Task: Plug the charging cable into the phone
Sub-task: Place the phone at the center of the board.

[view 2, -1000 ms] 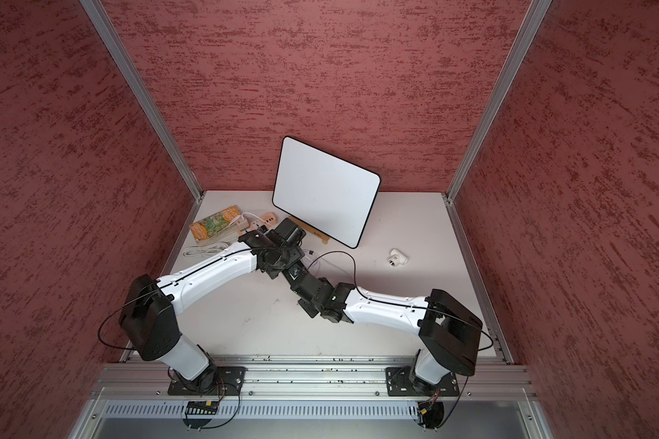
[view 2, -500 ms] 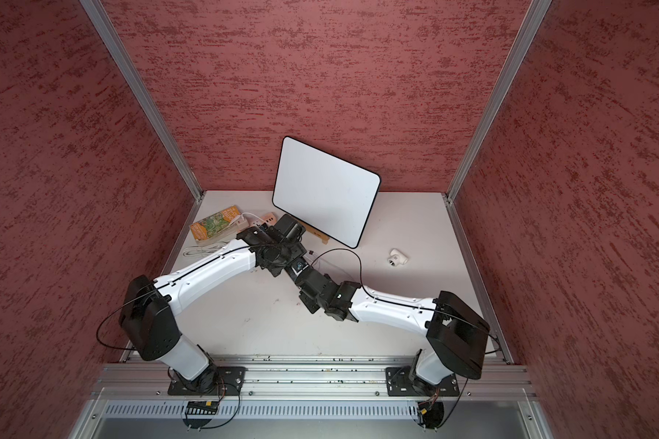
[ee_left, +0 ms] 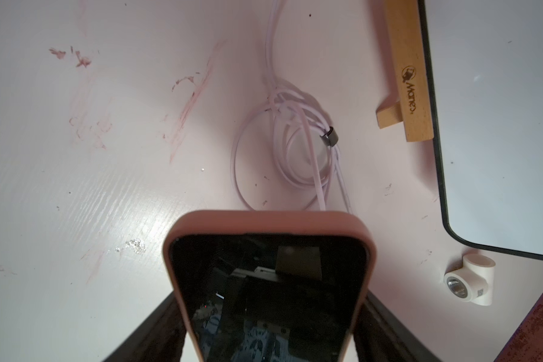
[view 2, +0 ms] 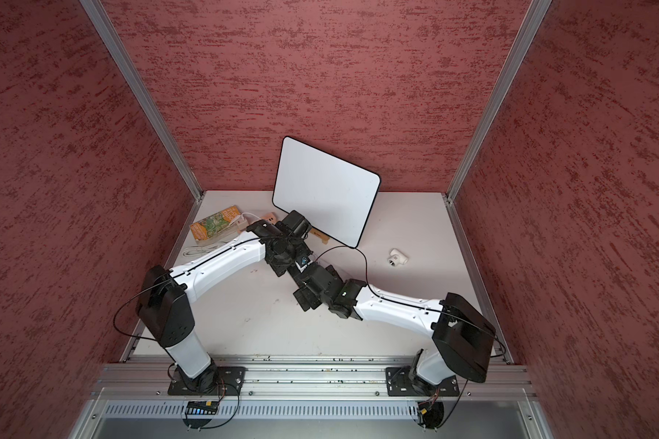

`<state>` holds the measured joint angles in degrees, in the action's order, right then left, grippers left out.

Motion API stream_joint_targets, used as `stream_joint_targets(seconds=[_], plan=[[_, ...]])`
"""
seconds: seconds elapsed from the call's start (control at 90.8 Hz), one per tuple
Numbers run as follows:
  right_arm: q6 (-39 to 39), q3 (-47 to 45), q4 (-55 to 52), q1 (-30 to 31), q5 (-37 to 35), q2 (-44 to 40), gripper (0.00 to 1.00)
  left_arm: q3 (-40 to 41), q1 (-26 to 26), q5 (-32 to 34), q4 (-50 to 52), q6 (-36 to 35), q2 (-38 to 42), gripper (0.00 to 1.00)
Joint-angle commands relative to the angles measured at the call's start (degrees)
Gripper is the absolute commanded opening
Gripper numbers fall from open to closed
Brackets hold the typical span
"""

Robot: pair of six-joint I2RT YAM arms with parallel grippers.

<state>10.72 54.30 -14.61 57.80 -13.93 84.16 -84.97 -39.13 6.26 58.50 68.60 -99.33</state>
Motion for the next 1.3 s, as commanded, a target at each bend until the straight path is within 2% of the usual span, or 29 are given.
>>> stream_joint_targets(seconds=[0.0,0.408,0.65,0.76,0.893,1.047,1.289], plan=[[2.1,-0.5,4.8,-0.9,-0.5,-5.1,0.99,-1.8,0.2,-3.9,4.5,-1.6,0.4,0.00],[5.9,-6.1,3.2,-3.0,0.5,-16.4,0.99,0.9,2.1,-5.0,3.5,-0.7,2.8,0.00],[11.1,-9.5,1.5,-7.8,3.9,-20.0,0.99,3.1,4.5,-8.1,1.4,-1.1,4.6,0.00],[13.8,-9.9,-0.5,-11.0,6.0,-20.1,0.99,2.0,6.0,-7.7,3.6,-2.7,4.9,0.00],[16.8,-10.3,-1.0,-16.2,12.0,-19.7,0.99,1.4,8.4,-7.5,6.6,-4.5,5.5,0.00],[18.8,-10.1,-0.4,-21.9,22.2,-18.7,0.99,1.9,11.0,-7.2,8.4,-6.8,6.7,0.00],[19.1,-6.4,-1.6,-26.1,38.0,-13.8,0.99,1.3,14.8,-8.3,10.3,-12.2,6.6,0.00]])
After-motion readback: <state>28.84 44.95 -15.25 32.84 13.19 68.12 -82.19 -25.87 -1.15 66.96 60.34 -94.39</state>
